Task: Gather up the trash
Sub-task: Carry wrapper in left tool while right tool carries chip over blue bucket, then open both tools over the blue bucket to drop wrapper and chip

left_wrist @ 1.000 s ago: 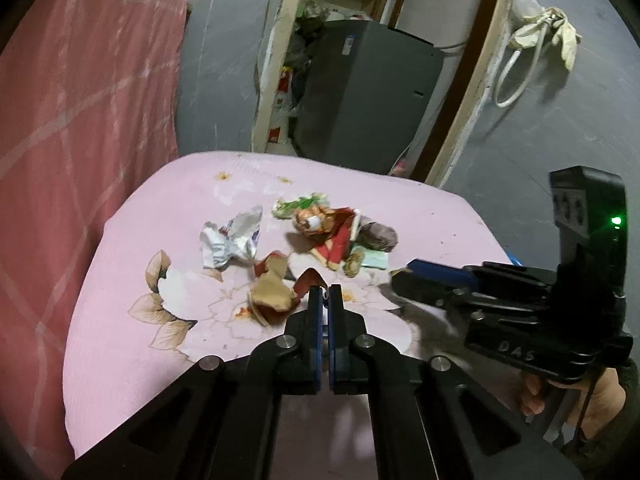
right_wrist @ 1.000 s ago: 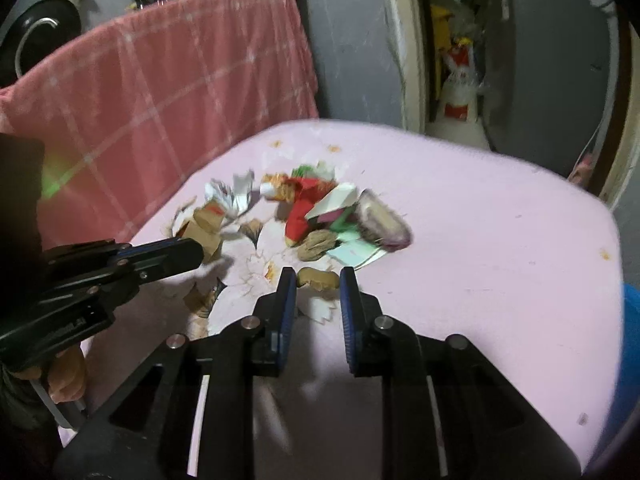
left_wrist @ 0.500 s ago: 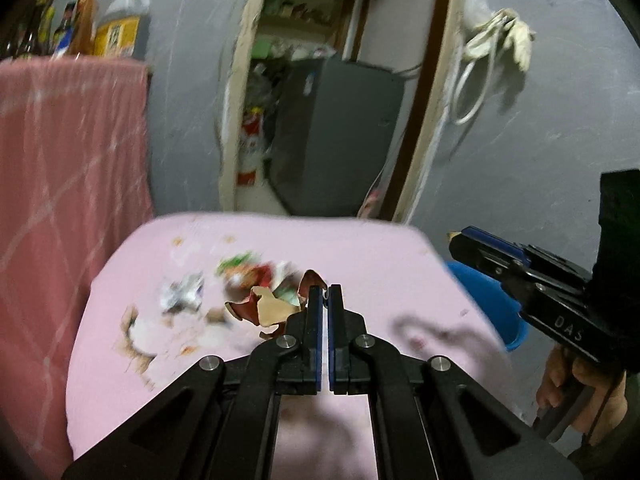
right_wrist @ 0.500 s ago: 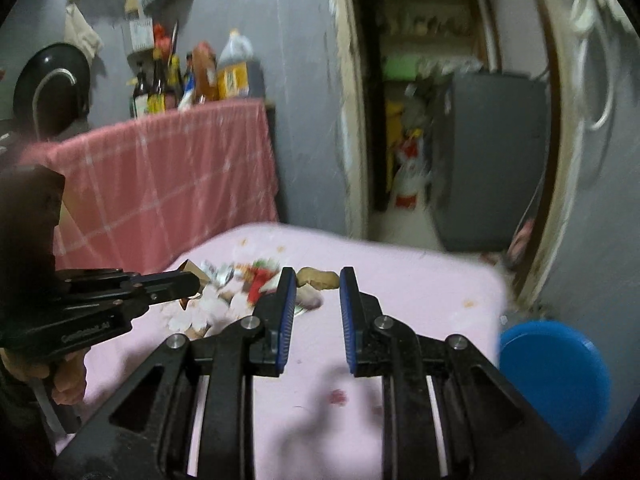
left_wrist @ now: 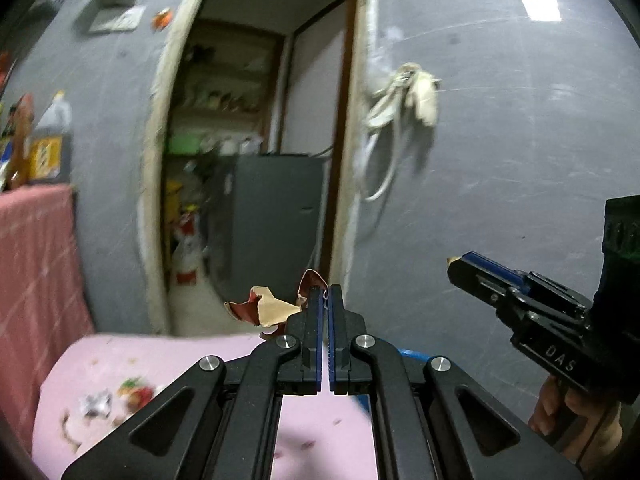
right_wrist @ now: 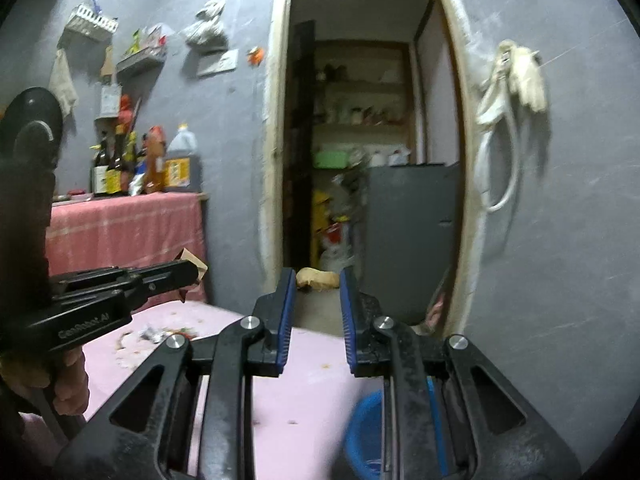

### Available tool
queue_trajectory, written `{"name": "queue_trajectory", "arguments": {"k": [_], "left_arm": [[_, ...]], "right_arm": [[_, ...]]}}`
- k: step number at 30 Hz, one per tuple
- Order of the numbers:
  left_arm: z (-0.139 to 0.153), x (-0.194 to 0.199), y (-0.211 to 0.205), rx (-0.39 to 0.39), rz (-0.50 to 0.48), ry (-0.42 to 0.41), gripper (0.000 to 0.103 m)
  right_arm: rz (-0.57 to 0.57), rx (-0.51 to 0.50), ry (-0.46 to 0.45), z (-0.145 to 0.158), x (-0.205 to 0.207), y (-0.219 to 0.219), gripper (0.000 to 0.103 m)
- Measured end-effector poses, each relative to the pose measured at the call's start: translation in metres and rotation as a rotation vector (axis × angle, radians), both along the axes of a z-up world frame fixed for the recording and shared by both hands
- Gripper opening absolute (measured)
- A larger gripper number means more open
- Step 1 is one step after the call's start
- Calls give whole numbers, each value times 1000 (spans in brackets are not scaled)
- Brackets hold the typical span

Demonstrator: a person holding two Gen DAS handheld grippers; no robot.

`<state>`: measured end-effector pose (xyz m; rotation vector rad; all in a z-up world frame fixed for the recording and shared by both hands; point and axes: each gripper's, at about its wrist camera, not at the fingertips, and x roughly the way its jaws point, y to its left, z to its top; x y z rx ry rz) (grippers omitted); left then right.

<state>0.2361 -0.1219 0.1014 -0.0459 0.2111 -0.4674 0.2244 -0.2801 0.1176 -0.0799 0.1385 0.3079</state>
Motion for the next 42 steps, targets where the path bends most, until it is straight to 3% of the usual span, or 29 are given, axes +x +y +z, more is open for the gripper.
{"name": "queue_trajectory", "arguments": {"k": [4, 9, 15, 19, 24, 29, 38, 42], "left_arm": [[3, 8, -34, 10, -59, -14, 1], [-5, 28, -77, 21, -134, 27, 1], [-24, 59, -117, 49, -192, 130, 1], [-45, 82, -140, 74, -227, 244, 1], [-77, 111, -156, 85, -242, 382, 1], [-101, 130, -164, 95, -242, 454, 1], [-123, 139, -173, 139, -244, 506, 2], [-132, 143, -175, 161, -248, 526, 8]], "right_arm": [[-66, 15, -19, 1, -7, -34, 22], [-144, 32, 2, -10, -6, -72, 22], [-199, 74, 74, -35, 4, -109, 22], [-212, 113, 153, -61, 17, -129, 23], [-225, 146, 241, -93, 33, -146, 24], [-240, 164, 297, -111, 46, -155, 24], [-251, 174, 353, -125, 62, -162, 25], [-256, 176, 375, -129, 68, -163, 25]]}}
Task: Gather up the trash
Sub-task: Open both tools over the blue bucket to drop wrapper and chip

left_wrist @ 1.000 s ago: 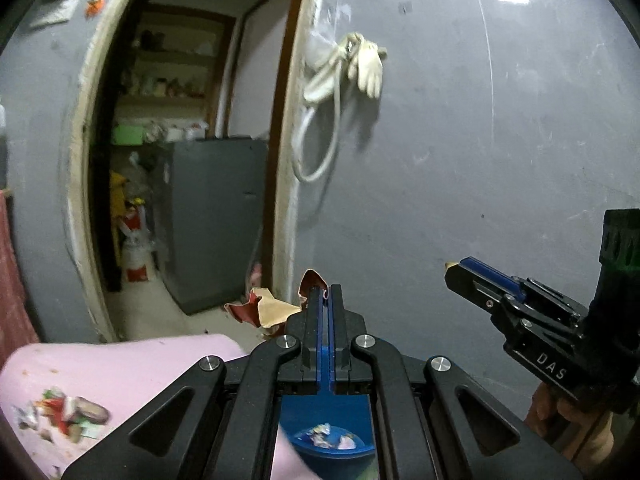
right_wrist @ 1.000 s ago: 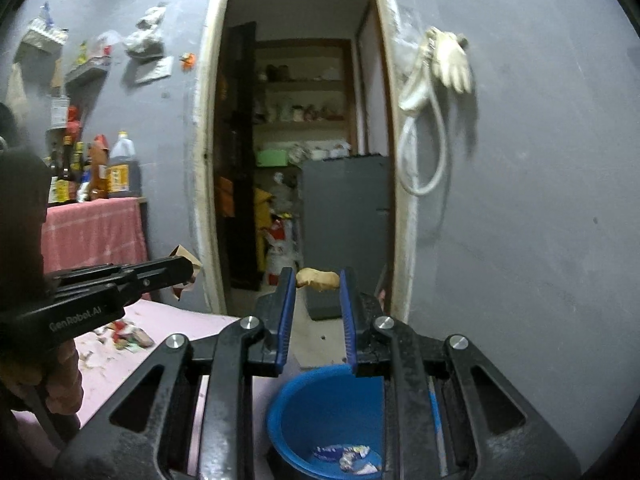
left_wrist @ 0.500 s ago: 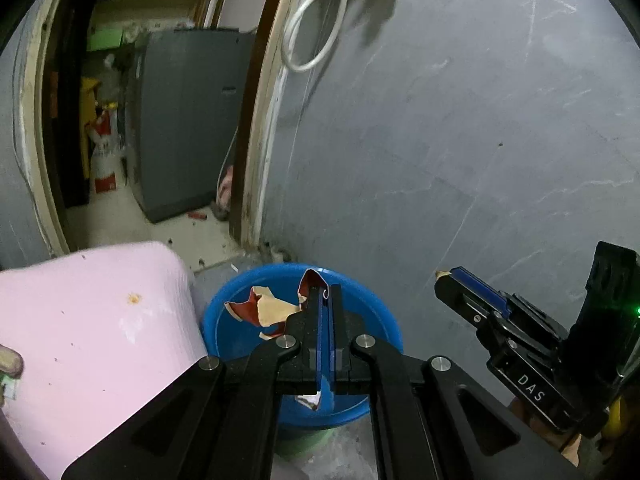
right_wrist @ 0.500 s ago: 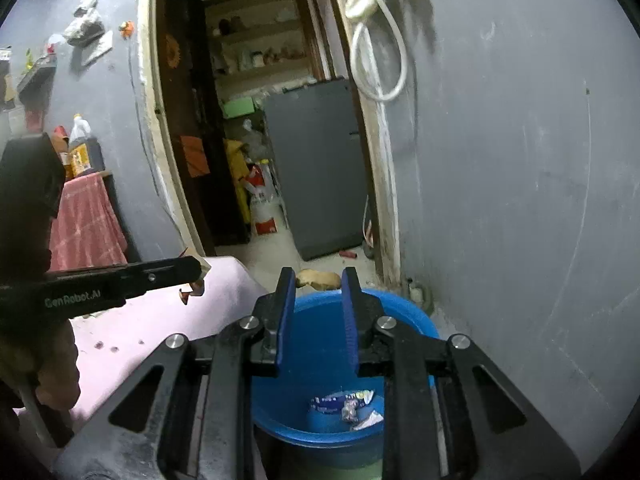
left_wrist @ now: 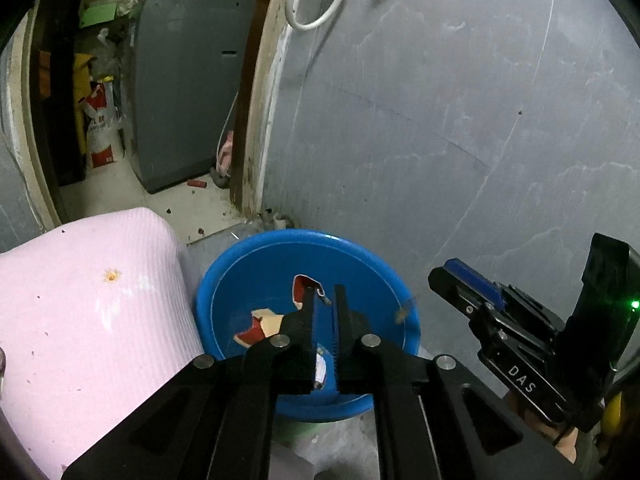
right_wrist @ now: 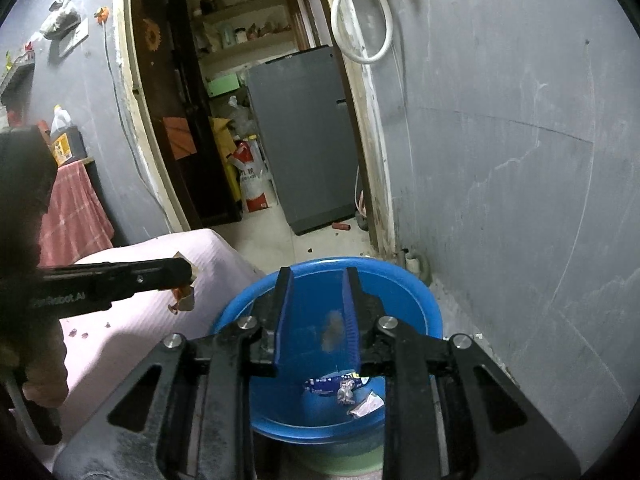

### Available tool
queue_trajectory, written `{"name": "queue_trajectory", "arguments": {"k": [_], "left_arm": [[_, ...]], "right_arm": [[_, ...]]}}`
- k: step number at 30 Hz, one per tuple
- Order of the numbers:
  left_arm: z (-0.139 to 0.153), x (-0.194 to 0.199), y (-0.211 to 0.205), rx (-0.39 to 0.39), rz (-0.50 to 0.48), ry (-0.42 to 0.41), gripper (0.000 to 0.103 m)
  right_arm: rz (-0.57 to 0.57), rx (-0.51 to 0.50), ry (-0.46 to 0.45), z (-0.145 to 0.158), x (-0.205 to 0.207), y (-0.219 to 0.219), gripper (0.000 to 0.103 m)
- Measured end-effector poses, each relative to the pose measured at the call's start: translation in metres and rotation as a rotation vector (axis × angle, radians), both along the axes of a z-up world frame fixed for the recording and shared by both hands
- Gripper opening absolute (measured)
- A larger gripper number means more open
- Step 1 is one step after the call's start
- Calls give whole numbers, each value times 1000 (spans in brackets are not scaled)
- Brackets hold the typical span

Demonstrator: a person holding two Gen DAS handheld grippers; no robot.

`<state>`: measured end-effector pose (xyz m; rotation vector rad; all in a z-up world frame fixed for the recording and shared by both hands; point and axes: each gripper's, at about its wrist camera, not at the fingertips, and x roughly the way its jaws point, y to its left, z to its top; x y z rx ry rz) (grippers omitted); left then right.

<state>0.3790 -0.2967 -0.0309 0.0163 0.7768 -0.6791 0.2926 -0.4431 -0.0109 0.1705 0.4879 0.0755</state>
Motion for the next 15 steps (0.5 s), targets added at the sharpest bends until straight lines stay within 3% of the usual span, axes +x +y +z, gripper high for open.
{"name": "queue_trajectory", "arguments": {"k": [4, 12, 15], "left_arm": [[-6, 2, 4, -2, 0, 12, 23], [0, -3, 12, -31, 26, 14, 26], [6, -8, 21, -48, 45, -11, 33]], "right_arm": [[-6, 4, 8, -4, 1, -3, 27], [-23, 9, -6, 1, -4, -3, 32], [-28, 1, -29, 7, -8, -1, 38]]}}
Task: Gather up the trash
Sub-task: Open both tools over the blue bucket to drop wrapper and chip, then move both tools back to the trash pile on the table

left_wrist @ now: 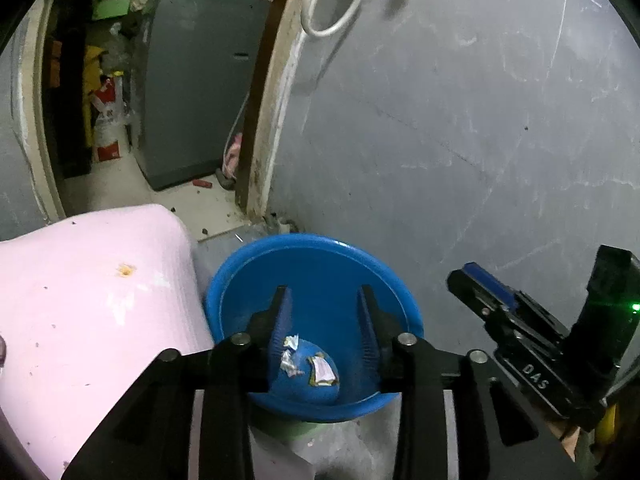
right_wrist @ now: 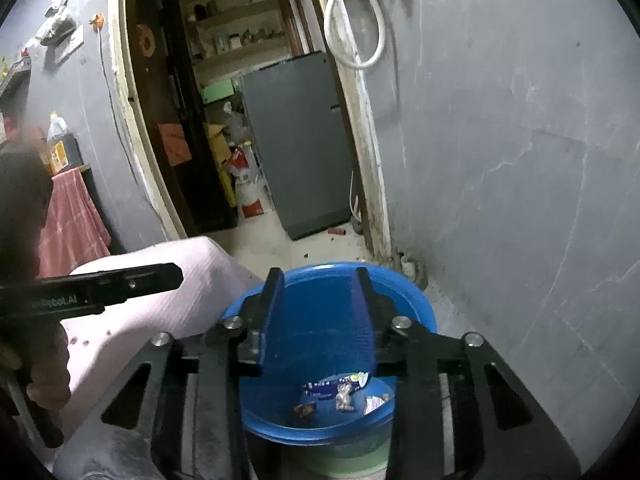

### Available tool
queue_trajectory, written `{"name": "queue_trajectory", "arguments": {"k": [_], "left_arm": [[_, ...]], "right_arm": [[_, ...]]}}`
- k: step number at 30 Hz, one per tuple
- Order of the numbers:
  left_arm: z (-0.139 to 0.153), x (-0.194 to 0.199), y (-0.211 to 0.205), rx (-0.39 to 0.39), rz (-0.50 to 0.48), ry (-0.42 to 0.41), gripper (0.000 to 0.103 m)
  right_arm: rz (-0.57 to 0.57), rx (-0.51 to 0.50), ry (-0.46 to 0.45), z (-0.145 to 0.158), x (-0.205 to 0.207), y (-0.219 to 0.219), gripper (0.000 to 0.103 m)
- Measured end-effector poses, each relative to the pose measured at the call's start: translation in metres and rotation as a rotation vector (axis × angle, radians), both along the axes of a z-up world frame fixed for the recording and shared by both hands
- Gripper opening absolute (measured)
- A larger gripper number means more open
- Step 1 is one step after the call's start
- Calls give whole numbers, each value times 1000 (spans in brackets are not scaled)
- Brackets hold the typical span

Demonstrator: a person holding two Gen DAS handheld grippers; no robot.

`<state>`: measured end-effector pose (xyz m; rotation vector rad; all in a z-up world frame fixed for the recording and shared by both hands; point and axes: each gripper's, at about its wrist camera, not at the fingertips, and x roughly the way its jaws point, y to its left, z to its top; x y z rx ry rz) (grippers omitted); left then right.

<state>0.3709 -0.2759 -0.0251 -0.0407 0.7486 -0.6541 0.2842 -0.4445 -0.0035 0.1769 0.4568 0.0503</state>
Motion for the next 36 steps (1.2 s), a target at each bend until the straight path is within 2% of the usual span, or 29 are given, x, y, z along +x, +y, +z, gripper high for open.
{"name": "queue_trajectory", "arguments": {"k": [3, 5, 7, 8, 10, 13, 16, 18, 26, 32, 36], "left_arm": [[12, -5, 12, -24, 22, -29, 38], [22, -9, 21, -40, 41, -50, 46], [34, -15, 32, -61, 70, -85, 60], [41, -19, 39, -74, 87, -108, 63], [54, -25, 53, -89, 120, -148, 82], [74, -38, 76, -111, 191, -223, 97], [91, -49, 102, -129, 246, -274, 99], [102, -58, 122, -137, 283, -304, 100], [130, -96, 197, -117, 418, -420, 101], [127, -121, 253, -64, 527, -461, 101], [115, -132, 296, -41, 612, -460, 101]], "right_arm": [[-7, -15, -39, 14, -9, 4, 45], [-10, -20, -64, 23, -13, 6, 53], [-14, -22, -93, 33, -18, 9, 60], [-15, -24, -115, 41, -23, 12, 65], [-17, -29, -142, 50, -27, 17, 74], [-11, -34, -194, 68, -37, 29, 87], [3, -43, -244, 86, -46, 45, 99], [18, -45, -272, 95, -50, 57, 103], [114, -51, -346, 117, -59, 122, 103], [216, -44, -351, 114, -50, 181, 103], [280, -34, -327, 105, -38, 220, 103]]}}
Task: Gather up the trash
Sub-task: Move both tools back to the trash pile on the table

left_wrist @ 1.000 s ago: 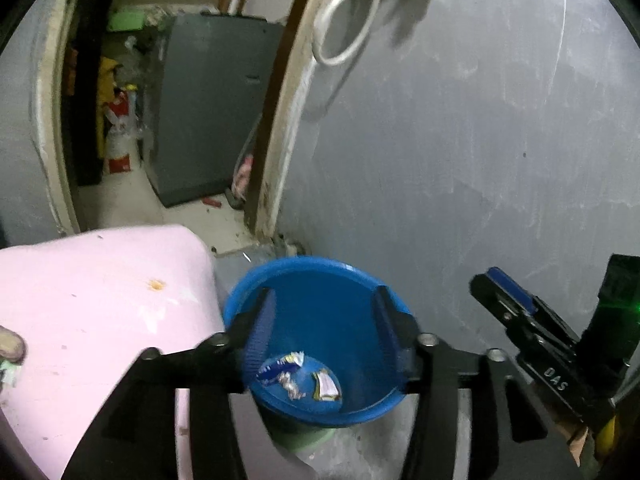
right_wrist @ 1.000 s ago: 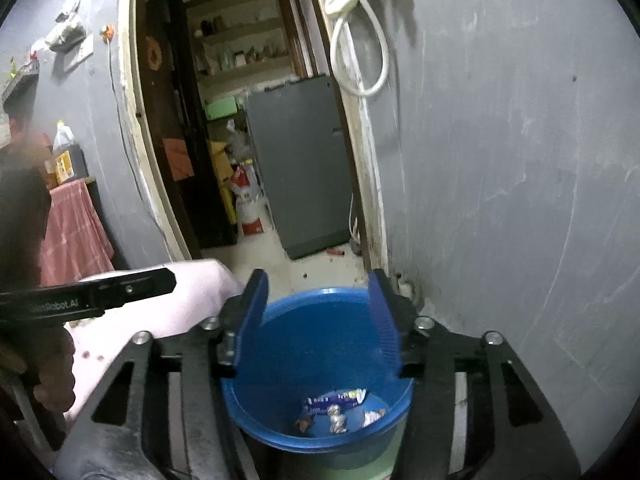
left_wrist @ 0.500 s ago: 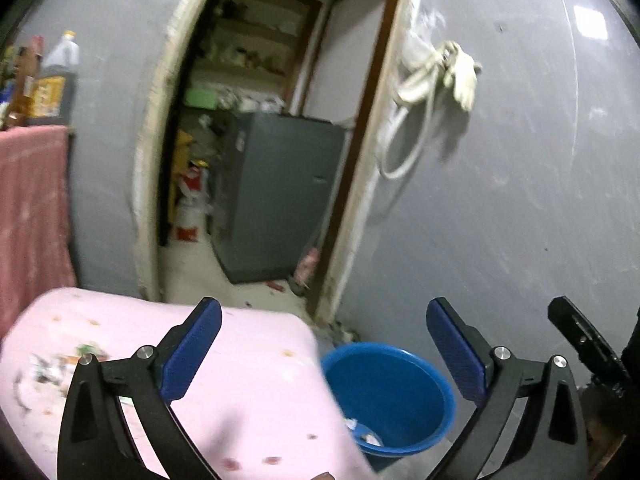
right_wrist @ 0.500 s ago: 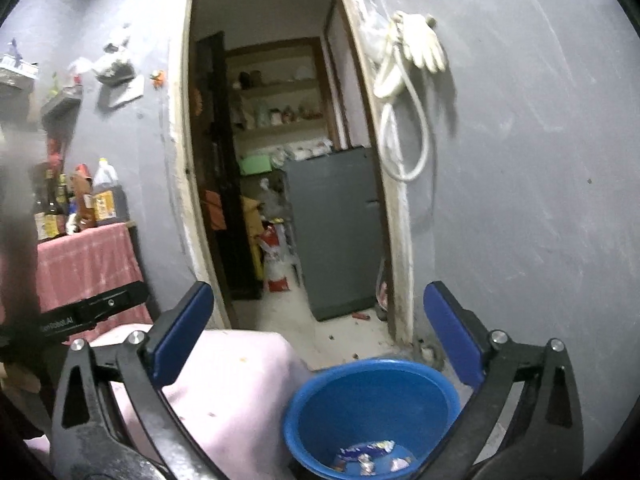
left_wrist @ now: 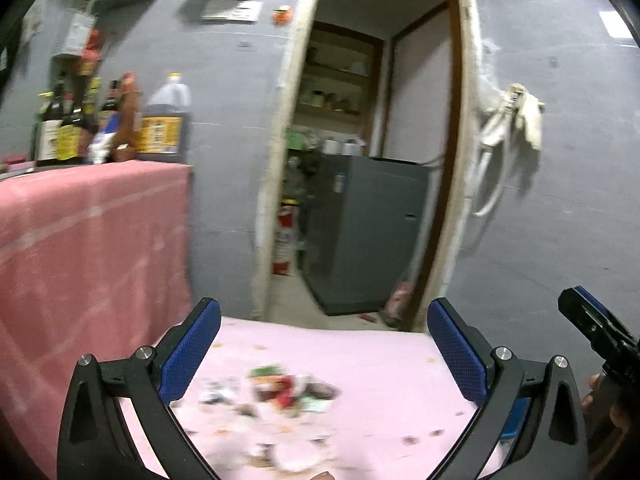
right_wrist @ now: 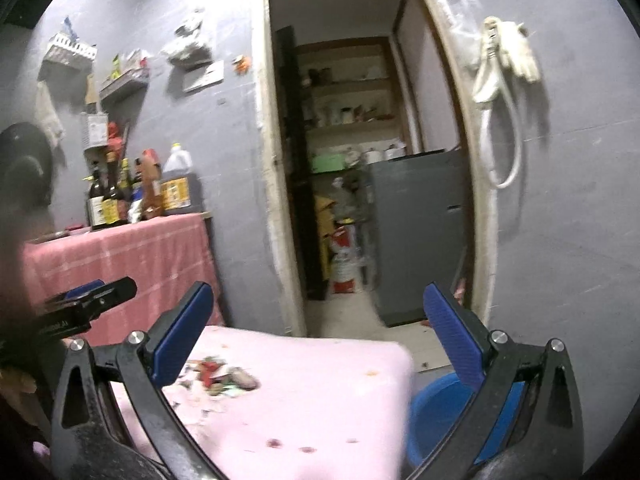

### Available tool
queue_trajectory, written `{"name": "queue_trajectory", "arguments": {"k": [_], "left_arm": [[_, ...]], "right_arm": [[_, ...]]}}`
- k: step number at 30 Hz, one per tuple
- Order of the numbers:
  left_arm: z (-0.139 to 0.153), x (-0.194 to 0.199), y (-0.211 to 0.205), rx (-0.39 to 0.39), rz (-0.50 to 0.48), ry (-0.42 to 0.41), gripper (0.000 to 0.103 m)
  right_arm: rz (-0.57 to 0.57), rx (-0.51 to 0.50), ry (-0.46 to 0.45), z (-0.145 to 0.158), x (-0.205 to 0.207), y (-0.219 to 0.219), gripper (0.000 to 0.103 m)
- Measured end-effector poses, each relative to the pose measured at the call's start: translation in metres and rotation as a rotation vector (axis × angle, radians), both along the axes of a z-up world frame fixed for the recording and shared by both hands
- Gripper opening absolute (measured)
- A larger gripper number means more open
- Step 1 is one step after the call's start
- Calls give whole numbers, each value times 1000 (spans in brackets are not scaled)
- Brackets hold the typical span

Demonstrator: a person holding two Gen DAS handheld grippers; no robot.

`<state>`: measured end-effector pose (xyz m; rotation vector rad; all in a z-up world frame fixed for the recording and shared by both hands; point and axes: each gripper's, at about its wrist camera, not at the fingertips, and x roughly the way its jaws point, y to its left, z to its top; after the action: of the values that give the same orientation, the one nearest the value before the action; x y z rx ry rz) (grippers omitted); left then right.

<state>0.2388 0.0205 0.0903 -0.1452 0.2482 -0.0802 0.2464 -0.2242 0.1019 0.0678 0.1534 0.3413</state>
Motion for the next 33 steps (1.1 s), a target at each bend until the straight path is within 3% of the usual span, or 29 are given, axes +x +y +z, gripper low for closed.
{"name": "queue_trajectory", "arguments": {"k": [7, 13, 21, 27, 33], "left_arm": [[-30, -7, 54, 8, 106, 38, 101], [-61, 2, 74, 6, 128, 118, 101], [-103, 34, 76, 53, 107, 279, 101], [-128, 62, 89, -16, 81, 405, 100], [-134, 80, 89, -18, 48, 454, 85]], "right_arm": [[94, -45, 50, -22, 18, 53, 103], [137, -98, 109, -46, 35, 84, 103], [204, -196, 278, -87, 72, 108, 103], [231, -240, 415, -112, 95, 115, 103], [256, -277, 516, -128, 110, 123, 99]]}}
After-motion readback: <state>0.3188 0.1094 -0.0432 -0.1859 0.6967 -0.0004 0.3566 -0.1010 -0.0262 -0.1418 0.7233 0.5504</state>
